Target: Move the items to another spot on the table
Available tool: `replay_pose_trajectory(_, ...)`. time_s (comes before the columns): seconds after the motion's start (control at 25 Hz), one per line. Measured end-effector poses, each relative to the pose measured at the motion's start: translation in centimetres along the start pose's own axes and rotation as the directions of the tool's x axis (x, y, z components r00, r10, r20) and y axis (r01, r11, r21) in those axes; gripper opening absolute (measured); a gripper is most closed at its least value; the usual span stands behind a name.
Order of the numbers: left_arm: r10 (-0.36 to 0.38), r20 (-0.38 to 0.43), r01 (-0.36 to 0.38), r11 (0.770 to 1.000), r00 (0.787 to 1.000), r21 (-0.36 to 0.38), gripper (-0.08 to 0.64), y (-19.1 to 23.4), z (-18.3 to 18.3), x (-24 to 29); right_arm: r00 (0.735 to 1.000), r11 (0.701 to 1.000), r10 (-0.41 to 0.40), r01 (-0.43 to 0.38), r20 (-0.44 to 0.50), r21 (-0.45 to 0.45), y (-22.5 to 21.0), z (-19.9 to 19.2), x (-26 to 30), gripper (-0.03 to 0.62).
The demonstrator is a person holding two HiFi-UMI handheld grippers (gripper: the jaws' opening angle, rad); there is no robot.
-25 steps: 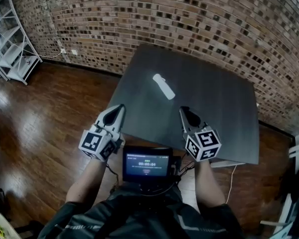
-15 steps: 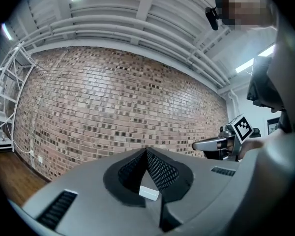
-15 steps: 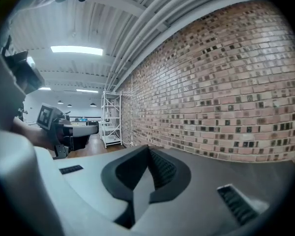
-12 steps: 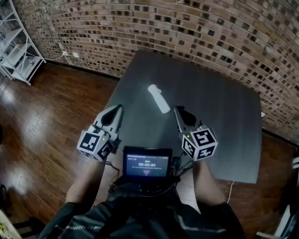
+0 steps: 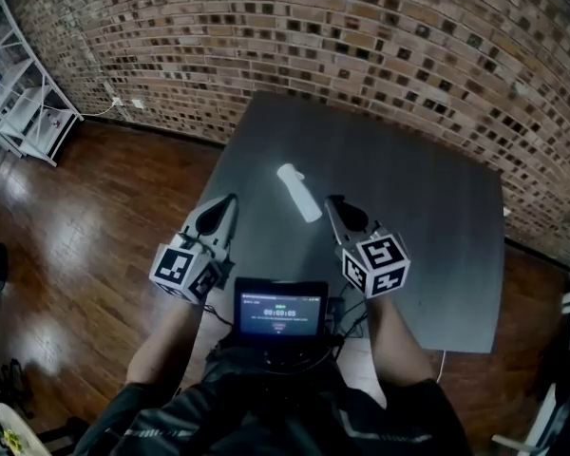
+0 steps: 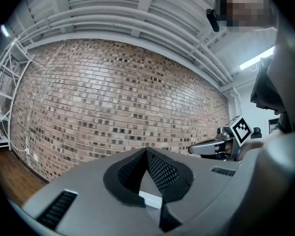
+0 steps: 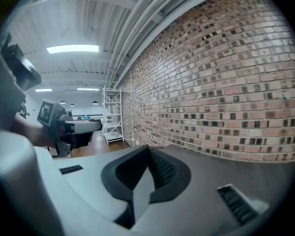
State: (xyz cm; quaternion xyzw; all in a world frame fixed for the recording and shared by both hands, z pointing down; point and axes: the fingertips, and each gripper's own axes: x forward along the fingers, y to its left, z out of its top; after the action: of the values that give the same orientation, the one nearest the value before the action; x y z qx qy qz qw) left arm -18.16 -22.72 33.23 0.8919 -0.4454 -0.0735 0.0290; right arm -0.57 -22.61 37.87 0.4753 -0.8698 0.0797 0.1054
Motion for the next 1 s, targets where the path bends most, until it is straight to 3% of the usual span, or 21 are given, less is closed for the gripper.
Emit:
replay_pose_trajectory(0.28, -0.036, -0.051, 0.035, 0.999, 0.998, -0.027, -0.006, 2.3, -2.2, 3.3, 0.998, 0.999, -0.034, 0.036, -0.057, 0.021, -2.2, -0.9, 3.6, 0.002)
replay_pose_trajectory(0.36, -0.031, -0.065, 0.028, 0.999, 0.997, -0.043, -0.006, 3.3, -2.9, 4.1, 0.995, 0.999, -0.037, 0.039, -0.089, 0.03, -2.7, -1.8, 5.0, 0.034)
replay_pose_trajectory(0.52, -0.025, -0.107, 0.018, 0.998, 0.994, -0.064, -0.006, 5.2, -5.1, 5.6, 0.986, 0.998, -0.036, 0.044, -0.165, 0.041, -3.7, -4.3, 7.8, 0.034)
replay_pose_trajectory(0.56, -0.026, -0.119, 0.018, 0.997, 0.993, -0.072, -0.006, 5.6, -5.8, 6.0, 0.982, 0.998, -0.031, 0.04, -0.186, 0.045, -3.9, -4.9, 8.6, 0.046)
replay_pose_trajectory(0.64, -0.029, -0.146, 0.017, 0.996, 0.989, -0.084, -0.006, 6.5, -7.3, 6.7, 0.974, 0.998, -0.02, 0.034, -0.227, 0.057, -4.3, -6.3, 10.2, 0.138)
replay_pose_trajectory(0.84, -0.023, -0.201, -0.001, 0.993, 0.979, -0.117, -0.006, 8.6, -10.9, 8.4, 0.944, 0.997, -0.009, 0.033, -0.329, 0.069, -5.2, -10.4, 13.8, 0.14)
replay_pose_trajectory(0.92, -0.022, -0.223, -0.006, 0.992, 0.975, -0.127, -0.006, 9.3, -12.4, 8.9, 0.928, 0.997, -0.002, 0.031, -0.372, 0.074, -5.5, -12.2, 15.0, 0.225)
replay_pose_trajectory(1.0, -0.026, -0.246, -0.009, 0.99, 0.969, -0.137, -0.006, 9.9, -13.8, 9.5, 0.91, 0.997, 0.002, 0.033, -0.415, 0.077, -5.8, -14.0, 16.0, 0.229)
